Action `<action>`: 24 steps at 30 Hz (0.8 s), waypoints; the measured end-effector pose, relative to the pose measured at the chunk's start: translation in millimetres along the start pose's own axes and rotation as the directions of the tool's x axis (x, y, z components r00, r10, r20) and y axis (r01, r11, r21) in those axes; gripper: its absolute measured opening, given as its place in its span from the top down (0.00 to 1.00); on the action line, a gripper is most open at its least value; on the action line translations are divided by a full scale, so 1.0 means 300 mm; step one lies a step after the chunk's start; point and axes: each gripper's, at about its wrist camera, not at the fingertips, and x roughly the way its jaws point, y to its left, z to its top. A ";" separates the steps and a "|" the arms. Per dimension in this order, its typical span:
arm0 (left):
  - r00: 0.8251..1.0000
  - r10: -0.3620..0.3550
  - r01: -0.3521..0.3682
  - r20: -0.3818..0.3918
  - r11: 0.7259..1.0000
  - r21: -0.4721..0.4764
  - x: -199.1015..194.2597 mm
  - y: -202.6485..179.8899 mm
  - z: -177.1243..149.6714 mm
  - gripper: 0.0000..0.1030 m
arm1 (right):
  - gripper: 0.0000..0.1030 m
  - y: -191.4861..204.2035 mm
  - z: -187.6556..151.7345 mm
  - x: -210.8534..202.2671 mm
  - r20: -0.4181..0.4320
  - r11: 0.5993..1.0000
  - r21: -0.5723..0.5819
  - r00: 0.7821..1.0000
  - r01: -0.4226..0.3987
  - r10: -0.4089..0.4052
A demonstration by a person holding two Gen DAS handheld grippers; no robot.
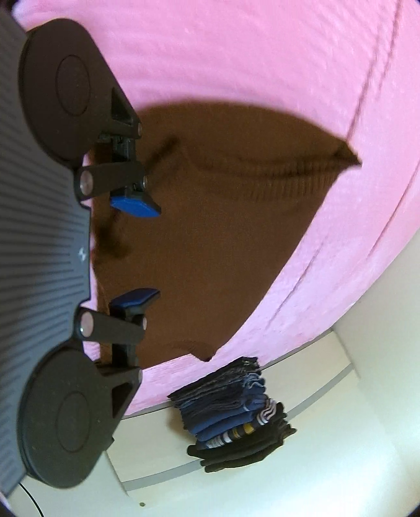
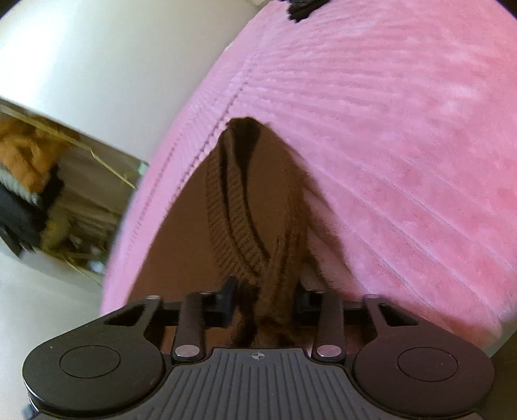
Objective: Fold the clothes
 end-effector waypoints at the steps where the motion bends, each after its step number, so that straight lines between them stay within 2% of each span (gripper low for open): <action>1: 1.000 0.014 -0.014 0.015 1.000 -0.011 -0.017 0.017 -0.003 0.58 | 0.77 0.023 0.000 0.010 -0.007 0.999 -0.029 1.000 0.027 -0.027; 2: 0.999 0.024 -0.024 0.029 0.999 -0.025 -0.034 0.035 -0.003 0.58 | 0.83 0.052 -0.002 0.023 -0.015 0.996 -0.063 0.997 0.069 -0.070; 4: 0.998 0.028 -0.025 0.051 0.998 -0.056 -0.060 0.069 -0.002 0.58 | 0.86 0.115 -0.009 0.045 -0.013 0.974 -0.147 0.984 0.171 -0.175; 6: 0.997 0.029 -0.024 0.067 0.997 -0.071 -0.080 0.099 0.008 0.58 | 0.88 0.194 -0.019 0.063 0.003 0.928 -0.236 0.956 0.286 -0.294; 7: 0.997 0.030 -0.025 0.076 0.997 -0.077 -0.090 0.114 0.014 0.58 | 0.88 0.249 -0.028 0.076 0.022 0.889 -0.291 0.932 0.353 -0.362; 9: 0.995 0.035 -0.026 0.090 0.995 -0.094 -0.107 0.150 0.025 0.58 | 0.88 0.371 -0.066 0.106 0.095 0.786 -0.419 0.883 0.454 -0.460; 10: 0.994 0.039 -0.029 0.098 0.994 -0.104 -0.116 0.167 0.031 0.58 | 0.88 0.441 -0.100 0.124 0.148 0.723 -0.489 0.864 0.487 -0.482; 12: 0.993 0.047 -0.033 0.111 0.992 -0.123 -0.137 0.201 0.037 0.58 | 0.88 0.602 -0.192 0.163 0.270 0.573 -0.627 0.838 0.527 -0.475; 13: 0.992 0.051 -0.035 0.118 0.991 -0.132 -0.148 0.217 0.039 0.58 | 0.88 0.677 -0.250 0.182 0.324 0.495 -0.688 0.834 0.531 -0.446; 15: 0.990 0.047 -0.028 0.130 0.989 -0.148 -0.173 0.246 0.038 0.58 | 0.88 0.819 -0.392 0.220 0.401 0.332 -0.793 0.848 0.510 -0.345; 16: 0.990 0.045 -0.023 0.136 0.987 -0.156 -0.186 0.260 0.038 0.58 | 0.88 0.875 -0.468 0.237 0.416 0.255 -0.835 0.862 0.488 -0.290; 19: 0.987 0.046 -0.019 0.152 0.985 -0.172 -0.220 0.297 0.030 0.58 | 0.88 0.982 -0.709 0.286 0.373 0.042 -0.923 0.917 0.382 -0.142; 22: 0.985 0.056 -0.022 0.162 0.979 -0.202 -0.249 0.349 0.017 0.58 | 0.88 0.982 -0.924 0.340 0.277 -0.159 -0.952 0.957 0.260 -0.092; 24: 0.985 0.066 -0.028 0.162 0.974 -0.224 -0.265 0.387 0.003 0.58 | 0.88 0.938 -1.032 0.365 0.224 -0.264 -0.946 0.968 0.188 -0.111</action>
